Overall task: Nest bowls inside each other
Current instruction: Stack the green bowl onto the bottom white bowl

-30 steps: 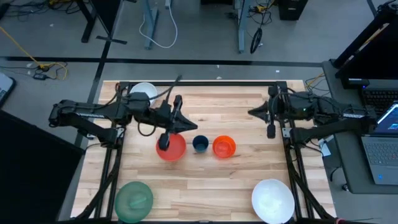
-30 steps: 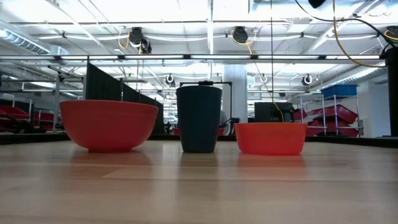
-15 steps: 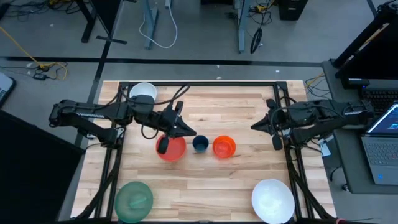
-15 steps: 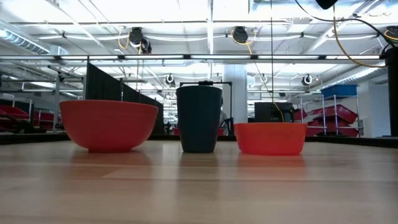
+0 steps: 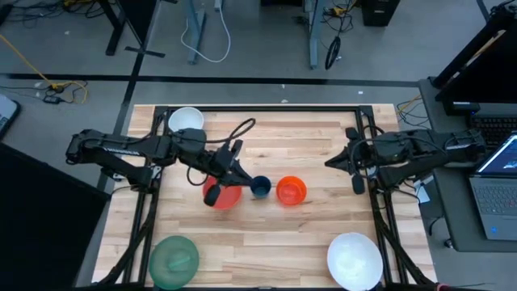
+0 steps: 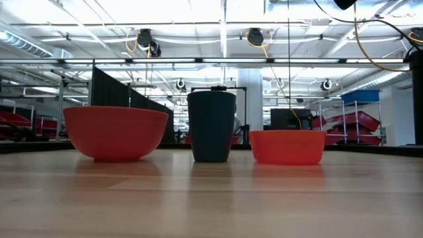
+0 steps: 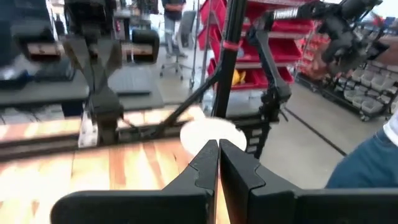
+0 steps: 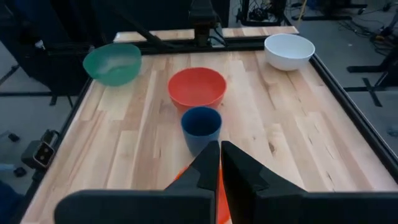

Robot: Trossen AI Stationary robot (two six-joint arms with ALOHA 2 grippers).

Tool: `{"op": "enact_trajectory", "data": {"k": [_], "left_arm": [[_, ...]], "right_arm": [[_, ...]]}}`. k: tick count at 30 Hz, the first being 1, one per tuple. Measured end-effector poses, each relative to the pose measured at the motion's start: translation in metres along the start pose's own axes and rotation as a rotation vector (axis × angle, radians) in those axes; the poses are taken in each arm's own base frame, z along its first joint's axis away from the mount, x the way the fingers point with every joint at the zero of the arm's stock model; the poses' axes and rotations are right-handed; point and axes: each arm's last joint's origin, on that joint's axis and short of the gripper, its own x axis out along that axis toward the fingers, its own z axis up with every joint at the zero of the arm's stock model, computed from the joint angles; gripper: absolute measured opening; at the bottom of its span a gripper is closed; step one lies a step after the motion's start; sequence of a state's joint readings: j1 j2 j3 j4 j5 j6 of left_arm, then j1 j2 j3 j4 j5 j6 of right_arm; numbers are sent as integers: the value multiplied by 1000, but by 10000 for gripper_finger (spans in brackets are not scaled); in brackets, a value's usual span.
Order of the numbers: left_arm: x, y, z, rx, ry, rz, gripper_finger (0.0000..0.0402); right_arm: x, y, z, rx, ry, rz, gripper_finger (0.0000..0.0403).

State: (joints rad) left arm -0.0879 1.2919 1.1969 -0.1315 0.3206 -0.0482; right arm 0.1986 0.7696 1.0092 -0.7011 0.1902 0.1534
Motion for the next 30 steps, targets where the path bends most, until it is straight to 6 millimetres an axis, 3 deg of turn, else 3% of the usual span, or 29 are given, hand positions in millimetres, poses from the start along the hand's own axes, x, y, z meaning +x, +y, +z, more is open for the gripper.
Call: {"op": "enact_trajectory", "data": {"k": [7, 12, 20, 25, 30], "left_arm": [[-2, -15, -14, -38, 170, -40, 0], [-18, -45, -15, -92, 425, -100, 0], [-45, -91, -32, -156, 824, 9, 0], [-43, -117, -57, -110, 1062, 24, 0], [-30, -139, -74, -60, 1179, 4, 0]], "right_arm": [[1, 0, 1, 17, -5, 2, 0], [1, 0, -1, -21, 13, 0, 0], [1, 0, -4, -49, 40, -3, 0], [1, -1, -7, -60, 77, -1, 0], [0, -1, -10, -66, 111, -5, 0]]}}
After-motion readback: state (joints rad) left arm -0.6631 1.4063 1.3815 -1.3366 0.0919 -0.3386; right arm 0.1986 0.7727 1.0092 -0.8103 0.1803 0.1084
